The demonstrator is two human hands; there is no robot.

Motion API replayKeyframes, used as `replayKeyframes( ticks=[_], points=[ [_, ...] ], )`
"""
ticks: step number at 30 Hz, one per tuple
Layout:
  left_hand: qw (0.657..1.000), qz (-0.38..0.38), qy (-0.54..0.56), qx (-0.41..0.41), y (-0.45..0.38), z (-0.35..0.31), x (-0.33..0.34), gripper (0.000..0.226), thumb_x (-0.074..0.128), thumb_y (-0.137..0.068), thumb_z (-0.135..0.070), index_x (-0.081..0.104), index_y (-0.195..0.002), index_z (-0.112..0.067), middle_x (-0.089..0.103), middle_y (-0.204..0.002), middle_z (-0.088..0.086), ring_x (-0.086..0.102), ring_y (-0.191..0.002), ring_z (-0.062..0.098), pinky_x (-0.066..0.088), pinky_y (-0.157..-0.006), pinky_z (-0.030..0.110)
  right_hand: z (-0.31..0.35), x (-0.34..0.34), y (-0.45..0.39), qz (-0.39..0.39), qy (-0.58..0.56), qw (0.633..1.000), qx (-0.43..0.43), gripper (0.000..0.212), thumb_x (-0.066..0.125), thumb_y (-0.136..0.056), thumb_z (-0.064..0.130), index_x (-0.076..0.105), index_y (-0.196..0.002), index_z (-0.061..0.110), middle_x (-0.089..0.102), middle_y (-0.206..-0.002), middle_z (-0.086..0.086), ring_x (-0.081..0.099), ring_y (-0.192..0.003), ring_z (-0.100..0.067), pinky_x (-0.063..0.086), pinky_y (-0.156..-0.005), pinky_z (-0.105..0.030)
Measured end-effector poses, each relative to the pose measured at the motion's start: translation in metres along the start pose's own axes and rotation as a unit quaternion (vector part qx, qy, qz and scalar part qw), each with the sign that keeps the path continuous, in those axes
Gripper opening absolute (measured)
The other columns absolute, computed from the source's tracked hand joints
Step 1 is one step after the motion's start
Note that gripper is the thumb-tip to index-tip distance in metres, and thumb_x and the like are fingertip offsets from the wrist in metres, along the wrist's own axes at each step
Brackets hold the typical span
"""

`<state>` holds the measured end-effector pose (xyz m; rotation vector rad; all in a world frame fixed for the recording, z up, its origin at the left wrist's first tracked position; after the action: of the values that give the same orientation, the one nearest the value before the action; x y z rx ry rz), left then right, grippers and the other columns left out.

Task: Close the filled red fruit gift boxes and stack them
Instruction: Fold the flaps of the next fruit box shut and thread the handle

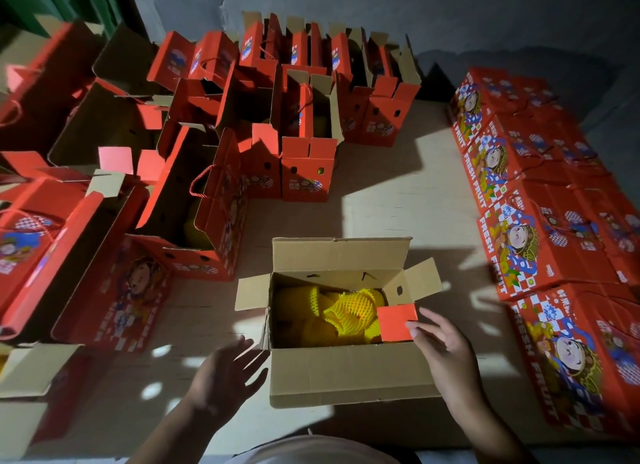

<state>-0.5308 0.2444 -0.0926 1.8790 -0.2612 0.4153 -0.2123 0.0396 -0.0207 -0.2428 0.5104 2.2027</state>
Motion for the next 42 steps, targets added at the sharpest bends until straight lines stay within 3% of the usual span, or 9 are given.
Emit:
replayKeyframes(
  ticks=[4,7,12,17,20,22,27,34,42],
  points=[
    [1.0,0.012,0.017,-0.011,0.002,-0.006,0.006,0.016,0.064,-0.094,-0.016,0.062,-0.109,-0.011,0.076,-0.101,0.013,0.07,-0.102,0.03,0.052,-0.097,0.044,0.0,-0.001,0.001,0.0,0.002,1.0,-0.003,0.038,0.072,-0.097,0.013,0.064,-0.134,0.021,0.08,-0.107,0.008,0.072,-0.108,-0.005,0.047,-0.097,-0.026],
    [0.999,0.024,0.041,-0.013,0.003,-0.009,0.009,0.011,0.066,-0.09,-0.007,0.063,-0.1,-0.009,0.074,-0.103,0.015,0.069,-0.095,0.03,0.05,-0.103,0.041,0.001,-0.001,0.0,-0.002,-0.003,1.0,-0.005,0.037,0.072,-0.097,0.012,0.065,-0.133,0.021,0.08,-0.107,0.007,0.072,-0.108,-0.005,0.048,-0.1,-0.028],
    [1.0,0.01,0.017,0.004,0.009,-0.011,0.006,0.029,0.071,-0.078,-0.008,0.071,-0.107,-0.01,0.074,-0.102,0.005,0.064,-0.098,0.018,0.046,-0.091,0.034,-0.003,-0.001,-0.001,-0.002,-0.002,1.0,-0.012,0.036,0.072,-0.097,0.013,0.065,-0.132,0.022,0.08,-0.106,0.008,0.071,-0.108,-0.003,0.048,-0.1,-0.029],
    [1.0,0.006,-0.006,0.031,0.012,-0.016,0.002,0.011,0.069,-0.088,-0.006,0.074,-0.094,-0.013,0.071,-0.097,0.003,0.059,-0.08,0.014,0.046,-0.081,0.031,-0.01,-0.001,-0.004,-0.006,-0.012,1.0,-0.006,0.035,0.073,-0.097,0.017,0.066,-0.13,0.025,0.08,-0.108,0.008,0.072,-0.11,-0.007,0.048,-0.102,-0.033],
    [0.993,-0.008,-0.072,0.088,0.02,-0.018,0.006,0.015,0.068,-0.094,-0.007,0.08,-0.093,-0.015,0.078,-0.107,0.002,0.066,-0.092,0.016,0.05,-0.089,0.033,-0.012,-0.001,-0.005,-0.007,-0.005,1.0,-0.009,0.035,0.073,-0.097,0.018,0.066,-0.13,0.026,0.08,-0.108,0.01,0.072,-0.109,-0.006,0.048,-0.102,-0.032],
    [0.981,-0.003,-0.132,0.143,0.028,-0.019,0.013,0.019,0.069,-0.095,-0.009,0.079,-0.109,-0.017,0.078,-0.116,0.006,0.068,-0.106,0.019,0.05,-0.095,0.038,-0.013,-0.001,-0.005,-0.006,-0.005,1.0,-0.009,0.035,0.073,-0.097,0.018,0.066,-0.13,0.027,0.08,-0.108,0.01,0.072,-0.11,-0.005,0.048,-0.103,-0.033],
    [0.935,-0.002,-0.229,0.271,0.048,-0.021,0.036,0.024,0.079,-0.089,-0.013,0.074,-0.11,-0.022,0.078,-0.106,0.01,0.071,-0.091,0.025,0.054,-0.083,0.04,-0.015,-0.001,-0.006,-0.007,-0.002,1.0,-0.012,0.034,0.073,-0.097,0.021,0.066,-0.13,0.028,0.08,-0.109,0.01,0.071,-0.111,-0.005,0.048,-0.105,-0.036],
    [0.877,0.017,-0.354,0.324,0.057,-0.014,0.049,0.053,0.089,-0.081,-0.042,0.063,-0.128,-0.047,0.073,-0.105,0.002,0.071,-0.097,0.017,0.058,-0.085,0.037,-0.019,-0.002,-0.007,-0.009,0.004,1.0,-0.021,0.034,0.073,-0.097,0.023,0.066,-0.13,0.031,0.079,-0.11,0.01,0.071,-0.112,-0.008,0.049,-0.107,-0.041],
    [0.794,-0.003,-0.477,0.378,0.061,-0.009,0.056,0.023,0.072,-0.098,-0.015,0.073,-0.113,-0.033,0.076,-0.105,-0.008,0.071,-0.096,0.009,0.057,-0.08,0.028,-0.021,-0.001,-0.007,-0.005,-0.011,1.0,-0.012,0.035,0.074,-0.097,0.023,0.066,-0.13,0.029,0.079,-0.11,0.01,0.072,-0.112,-0.008,0.048,-0.104,-0.037]
  ],
)
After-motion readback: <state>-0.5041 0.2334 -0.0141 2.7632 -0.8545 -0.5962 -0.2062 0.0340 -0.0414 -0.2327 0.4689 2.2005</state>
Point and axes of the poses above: each hand's wrist, its own y-axis away from the middle knuckle, its own x-axis out of the palm, z = x × y, the point moved 3 cm from there along -y, towards the middle knuckle
